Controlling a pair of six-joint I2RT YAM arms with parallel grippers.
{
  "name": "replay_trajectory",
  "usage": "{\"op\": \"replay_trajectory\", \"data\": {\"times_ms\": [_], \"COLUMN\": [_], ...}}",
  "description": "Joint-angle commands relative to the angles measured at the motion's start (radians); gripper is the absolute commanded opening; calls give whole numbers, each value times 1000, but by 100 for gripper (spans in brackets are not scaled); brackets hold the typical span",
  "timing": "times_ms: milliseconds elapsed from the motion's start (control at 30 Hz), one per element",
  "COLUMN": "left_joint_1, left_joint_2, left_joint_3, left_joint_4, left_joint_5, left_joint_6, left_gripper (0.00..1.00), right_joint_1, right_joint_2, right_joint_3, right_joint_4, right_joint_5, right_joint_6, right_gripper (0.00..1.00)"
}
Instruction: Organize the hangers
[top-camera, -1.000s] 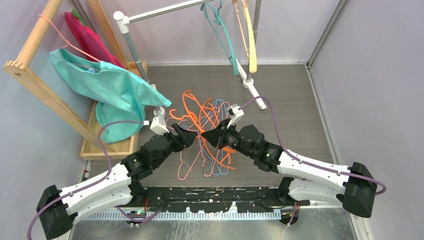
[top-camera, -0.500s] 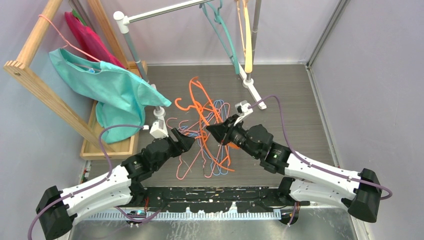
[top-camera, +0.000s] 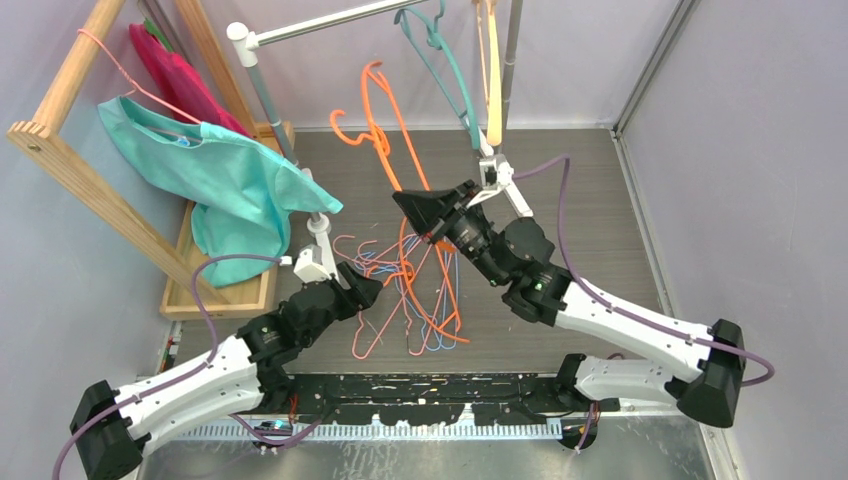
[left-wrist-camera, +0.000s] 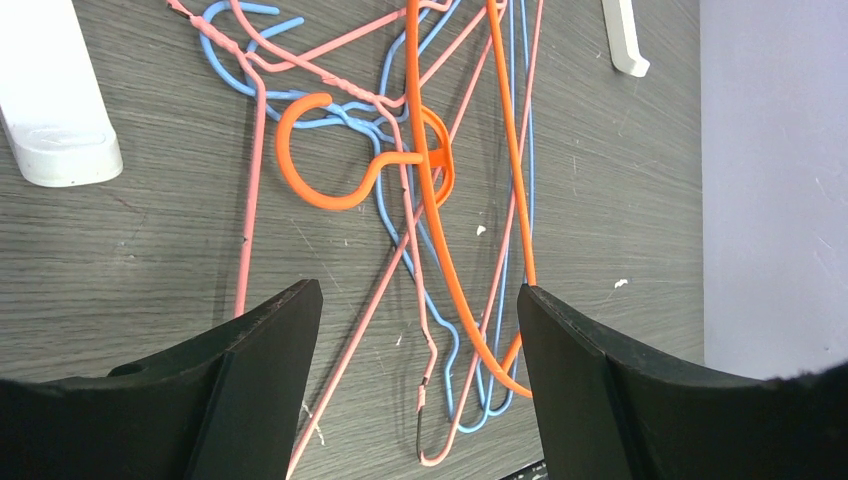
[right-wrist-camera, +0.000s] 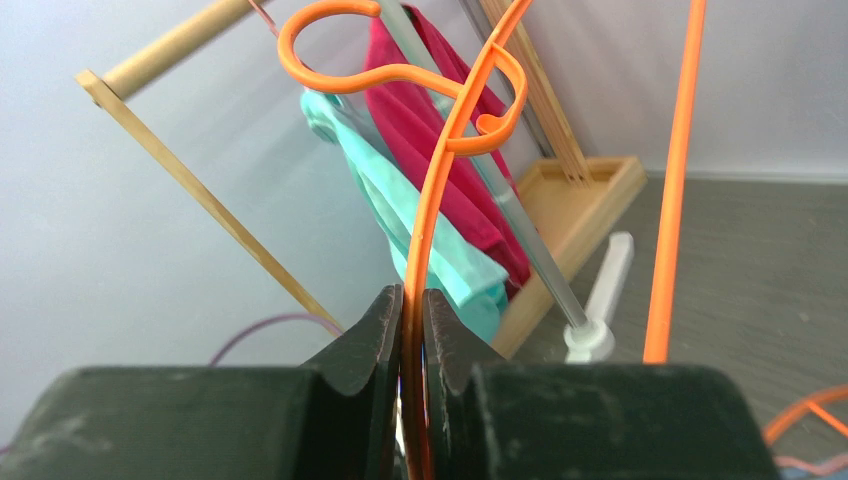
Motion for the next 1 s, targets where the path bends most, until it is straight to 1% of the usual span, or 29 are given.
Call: {"op": "replay_trajectory", "data": {"times_ms": [0, 167, 233, 400, 567, 633, 700, 967], "left_joint_1": [3, 3, 4, 4, 3, 4, 3, 3], "left_joint_2": [-27, -58, -68, -90, -103, -106, -108, -122], "left_joint_3": [12, 12, 11, 12, 13, 15, 16, 32], "left_joint_4": [-3, -21, -33, -58, -73, -80, -86, -122], "left_joint_5": [-27, -38, -46, -62, -75, -80, -84, -104], "left_joint_6": [11, 14, 16, 18, 25, 28, 31, 52], "left_gripper": [74, 74, 73, 73, 73, 73, 73, 73], "right_joint_1": [-2, -39, -69, -174, -253, -271, -285, -300], "right_joint_2": [87, 208, 249, 346, 462, 513, 550, 648], "right_joint_3": [140, 242, 277, 349, 410, 434, 462, 559], "right_joint_4": [185, 253, 283, 348, 444, 493, 502, 522], "right_joint_5": [-10, -21, -66, -129, -205, -231, -241, -232], "right_joint_6": [9, 28, 60, 184, 331, 384, 420, 482], "right_gripper": [1, 1, 1, 1, 1, 1, 1, 1]}}
